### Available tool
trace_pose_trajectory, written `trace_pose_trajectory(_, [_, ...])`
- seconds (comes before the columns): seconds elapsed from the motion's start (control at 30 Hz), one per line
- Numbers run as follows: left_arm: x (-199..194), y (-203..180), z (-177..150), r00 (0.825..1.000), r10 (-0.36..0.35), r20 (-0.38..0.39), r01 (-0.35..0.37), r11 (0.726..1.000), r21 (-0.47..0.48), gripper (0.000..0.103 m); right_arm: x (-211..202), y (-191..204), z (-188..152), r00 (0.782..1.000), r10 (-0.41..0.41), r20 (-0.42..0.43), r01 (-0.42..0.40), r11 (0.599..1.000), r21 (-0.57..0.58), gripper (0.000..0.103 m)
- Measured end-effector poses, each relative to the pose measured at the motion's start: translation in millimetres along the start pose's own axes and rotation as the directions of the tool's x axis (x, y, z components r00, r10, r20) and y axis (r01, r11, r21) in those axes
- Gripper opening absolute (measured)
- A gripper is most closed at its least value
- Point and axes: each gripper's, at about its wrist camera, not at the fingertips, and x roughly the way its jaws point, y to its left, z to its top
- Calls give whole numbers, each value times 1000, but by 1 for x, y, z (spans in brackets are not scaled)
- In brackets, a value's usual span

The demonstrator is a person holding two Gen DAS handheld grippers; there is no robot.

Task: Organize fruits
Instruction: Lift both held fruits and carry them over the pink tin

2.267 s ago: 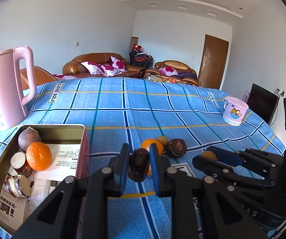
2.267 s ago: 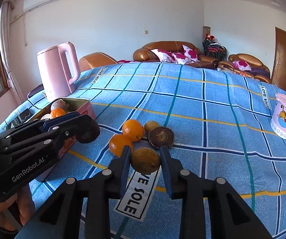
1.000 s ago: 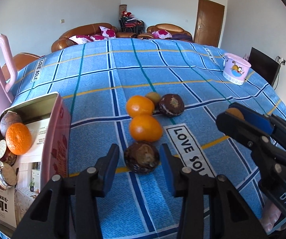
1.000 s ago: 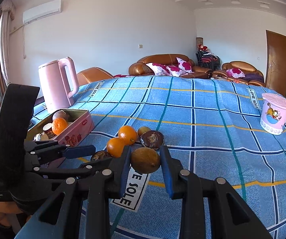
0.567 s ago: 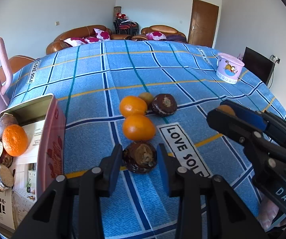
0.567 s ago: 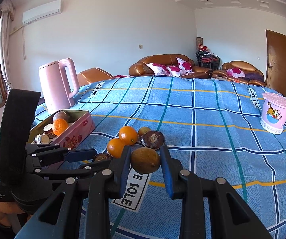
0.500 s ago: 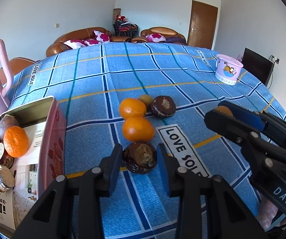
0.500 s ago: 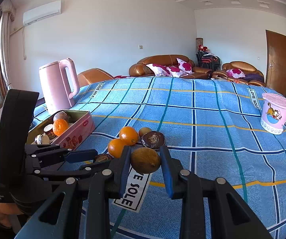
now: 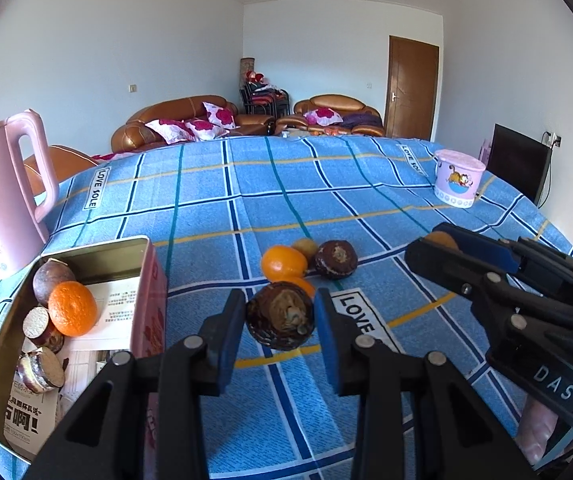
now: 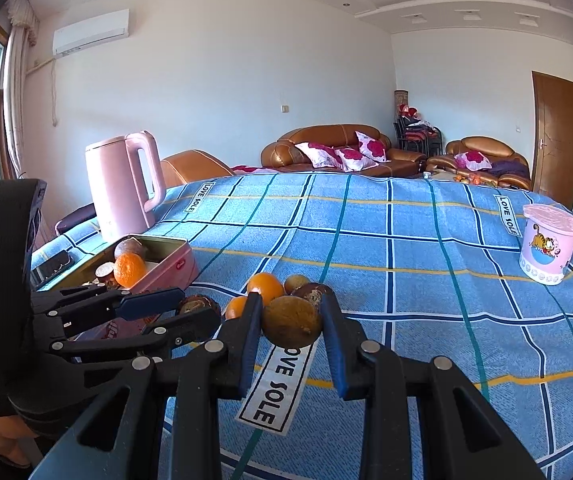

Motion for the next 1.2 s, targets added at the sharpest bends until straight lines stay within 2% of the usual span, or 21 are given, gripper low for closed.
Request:
trace_pose_trajectory(0.5, [-30, 21, 4, 992, 68, 108, -64, 997, -41, 37, -4, 27, 18, 998, 32, 55, -29, 998, -60, 32])
trace_pose_trajectory(1.2, [-48, 56, 3, 979, 134, 155, -118, 987, -108, 37, 8, 57, 33, 994, 76, 77, -67, 991, -117, 32])
